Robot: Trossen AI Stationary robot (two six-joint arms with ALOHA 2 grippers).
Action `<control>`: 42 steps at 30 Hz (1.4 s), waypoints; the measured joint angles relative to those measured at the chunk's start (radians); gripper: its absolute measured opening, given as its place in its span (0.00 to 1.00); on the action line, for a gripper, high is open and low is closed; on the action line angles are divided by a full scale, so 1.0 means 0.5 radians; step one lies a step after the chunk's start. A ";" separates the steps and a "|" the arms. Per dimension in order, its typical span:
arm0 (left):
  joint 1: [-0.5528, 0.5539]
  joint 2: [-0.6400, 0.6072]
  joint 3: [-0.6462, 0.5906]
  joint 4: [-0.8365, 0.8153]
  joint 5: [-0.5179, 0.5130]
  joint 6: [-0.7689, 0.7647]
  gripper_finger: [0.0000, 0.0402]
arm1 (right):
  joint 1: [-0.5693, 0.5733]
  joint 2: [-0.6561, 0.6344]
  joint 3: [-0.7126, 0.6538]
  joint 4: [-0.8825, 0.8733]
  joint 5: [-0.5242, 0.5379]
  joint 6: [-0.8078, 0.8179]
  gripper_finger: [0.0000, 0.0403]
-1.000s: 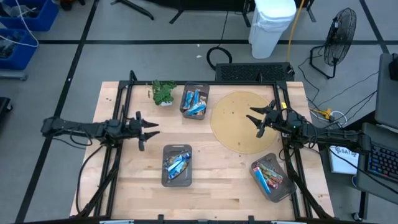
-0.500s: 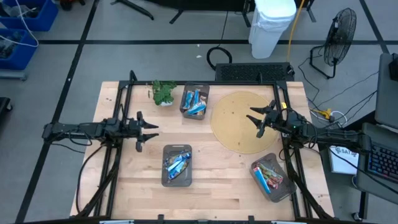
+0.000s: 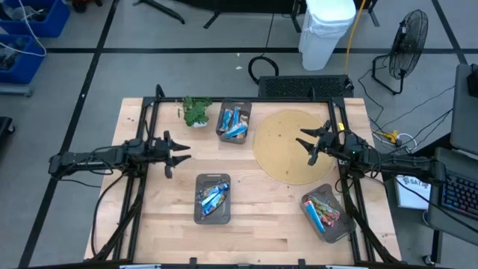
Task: Pick and place Granola Bars by type
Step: Return to Home Position
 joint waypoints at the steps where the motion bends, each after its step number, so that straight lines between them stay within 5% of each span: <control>1: 0.000 0.000 -0.001 0.007 -0.001 0.001 0.41 | -0.001 0.000 0.000 0.000 0.000 0.000 0.44; 42: 0.000 0.000 0.002 0.059 -0.037 0.047 0.41 | -0.001 0.001 0.000 0.000 0.001 0.000 0.44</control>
